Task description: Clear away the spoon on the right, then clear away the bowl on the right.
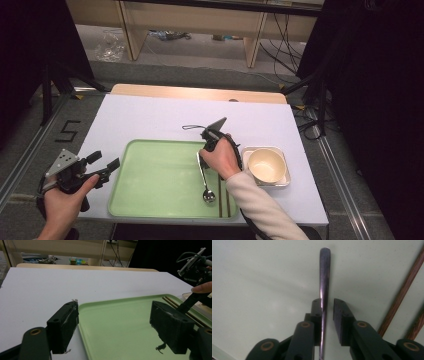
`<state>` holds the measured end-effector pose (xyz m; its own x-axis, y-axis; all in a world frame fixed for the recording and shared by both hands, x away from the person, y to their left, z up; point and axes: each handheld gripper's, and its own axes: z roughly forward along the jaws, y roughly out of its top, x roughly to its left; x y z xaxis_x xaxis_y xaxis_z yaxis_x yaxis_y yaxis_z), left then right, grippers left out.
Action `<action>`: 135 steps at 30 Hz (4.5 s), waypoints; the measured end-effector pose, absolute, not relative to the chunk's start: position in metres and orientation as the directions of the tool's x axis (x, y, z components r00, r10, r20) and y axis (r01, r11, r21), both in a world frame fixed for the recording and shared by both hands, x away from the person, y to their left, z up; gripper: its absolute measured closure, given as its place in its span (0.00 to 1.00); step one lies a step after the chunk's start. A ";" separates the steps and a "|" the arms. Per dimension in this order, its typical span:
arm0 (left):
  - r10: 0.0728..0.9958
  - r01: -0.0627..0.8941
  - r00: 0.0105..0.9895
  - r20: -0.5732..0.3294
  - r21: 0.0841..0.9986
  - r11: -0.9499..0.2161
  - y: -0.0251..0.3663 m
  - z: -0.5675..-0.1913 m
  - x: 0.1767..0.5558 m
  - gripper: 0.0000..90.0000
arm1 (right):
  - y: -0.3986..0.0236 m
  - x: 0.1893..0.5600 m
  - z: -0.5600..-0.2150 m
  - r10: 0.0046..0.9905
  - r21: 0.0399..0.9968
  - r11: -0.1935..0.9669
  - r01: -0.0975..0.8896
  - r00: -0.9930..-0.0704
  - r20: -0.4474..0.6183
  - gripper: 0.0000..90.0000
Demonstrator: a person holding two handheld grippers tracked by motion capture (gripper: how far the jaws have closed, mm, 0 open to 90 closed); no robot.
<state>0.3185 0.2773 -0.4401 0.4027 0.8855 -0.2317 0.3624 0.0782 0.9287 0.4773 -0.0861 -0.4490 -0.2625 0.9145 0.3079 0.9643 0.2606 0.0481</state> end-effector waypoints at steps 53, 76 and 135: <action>0.888 0.367 0.402 -0.225 0.928 0.069 0.277 -0.440 0.318 0.25 | -0.110 0.479 -0.404 0.851 0.224 0.451 0.864 -0.492 0.183 0.73; 0.889 0.374 0.399 -0.226 0.925 0.067 0.275 -0.441 0.320 0.26 | -0.232 0.488 -0.363 0.948 0.250 0.255 0.934 -0.293 0.128 0.60; 0.883 0.371 0.412 -0.224 0.927 0.062 0.273 -0.440 0.320 0.26 | -0.303 0.478 -0.415 0.974 0.029 0.198 0.980 -0.200 0.104 0.69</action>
<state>0.3198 0.2732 -0.4400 0.4123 0.8831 -0.2241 0.3710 0.0619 0.9266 0.4785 -0.3028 -0.4154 -0.1996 0.9743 0.1044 0.9798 0.1976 0.0295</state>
